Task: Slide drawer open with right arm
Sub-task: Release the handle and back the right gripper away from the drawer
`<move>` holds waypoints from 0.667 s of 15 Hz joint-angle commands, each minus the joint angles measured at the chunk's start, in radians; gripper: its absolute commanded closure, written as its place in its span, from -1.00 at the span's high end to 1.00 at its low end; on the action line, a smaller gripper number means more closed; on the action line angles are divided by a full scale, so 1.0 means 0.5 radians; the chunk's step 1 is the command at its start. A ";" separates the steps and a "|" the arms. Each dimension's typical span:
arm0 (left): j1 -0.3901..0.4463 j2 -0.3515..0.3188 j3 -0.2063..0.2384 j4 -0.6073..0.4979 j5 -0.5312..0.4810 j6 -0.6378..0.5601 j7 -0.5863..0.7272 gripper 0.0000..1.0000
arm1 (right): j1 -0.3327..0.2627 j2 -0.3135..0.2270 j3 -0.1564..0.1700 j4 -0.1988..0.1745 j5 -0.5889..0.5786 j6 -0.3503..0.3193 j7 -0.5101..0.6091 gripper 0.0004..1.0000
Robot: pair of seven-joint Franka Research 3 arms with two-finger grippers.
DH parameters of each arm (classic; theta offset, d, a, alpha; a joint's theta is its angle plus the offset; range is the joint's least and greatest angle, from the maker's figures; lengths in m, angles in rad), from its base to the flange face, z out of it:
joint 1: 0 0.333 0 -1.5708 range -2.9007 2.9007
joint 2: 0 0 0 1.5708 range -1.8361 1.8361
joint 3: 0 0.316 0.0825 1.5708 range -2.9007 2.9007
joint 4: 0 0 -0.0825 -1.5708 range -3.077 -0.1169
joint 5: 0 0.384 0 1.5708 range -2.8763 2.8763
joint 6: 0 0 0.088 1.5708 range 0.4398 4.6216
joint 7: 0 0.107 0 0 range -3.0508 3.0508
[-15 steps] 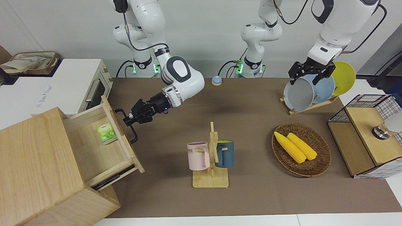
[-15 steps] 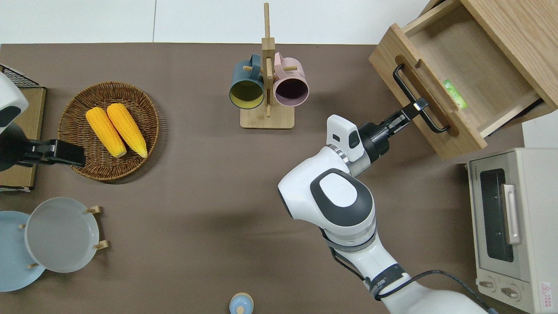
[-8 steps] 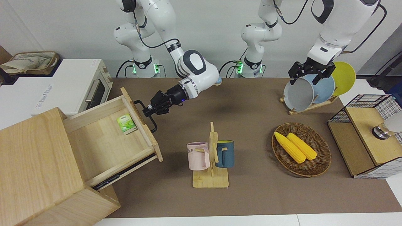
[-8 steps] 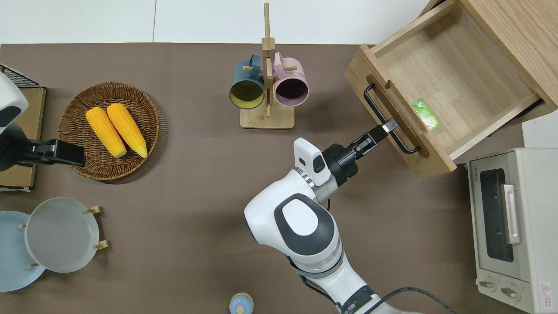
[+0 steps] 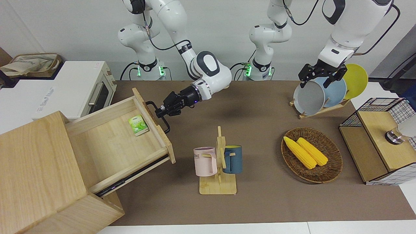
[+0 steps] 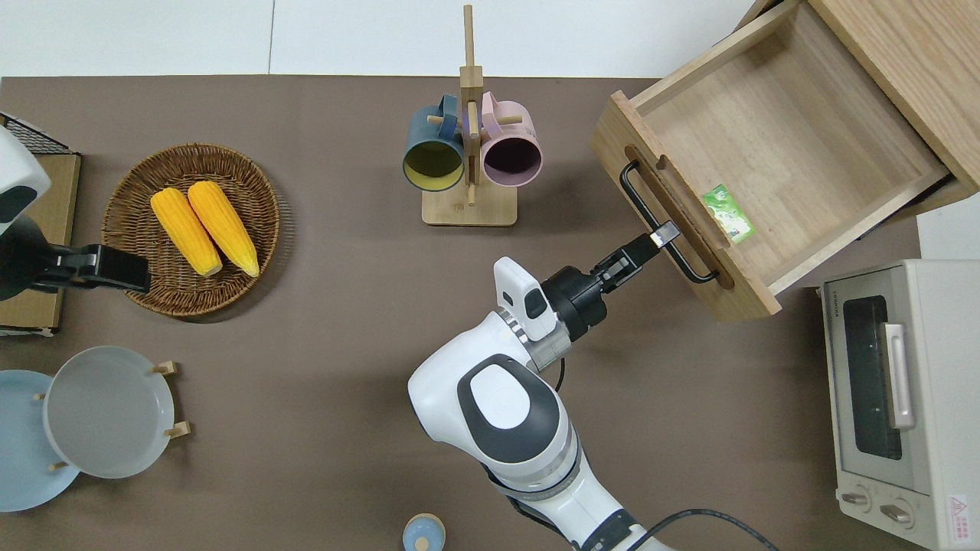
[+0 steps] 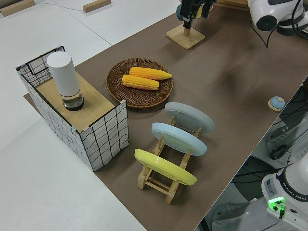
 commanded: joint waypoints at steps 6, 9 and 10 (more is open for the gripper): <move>0.008 0.023 -0.013 0.049 0.034 -0.039 0.019 0.99 | 0.026 0.062 0.004 0.065 0.043 -0.010 0.030 0.97; 0.008 0.023 -0.013 0.052 0.034 -0.039 0.019 0.99 | 0.029 0.062 0.004 0.068 0.043 -0.007 0.036 0.97; 0.008 0.023 -0.013 0.049 0.034 -0.039 0.019 0.99 | 0.032 0.062 0.004 0.071 0.046 -0.007 0.033 0.97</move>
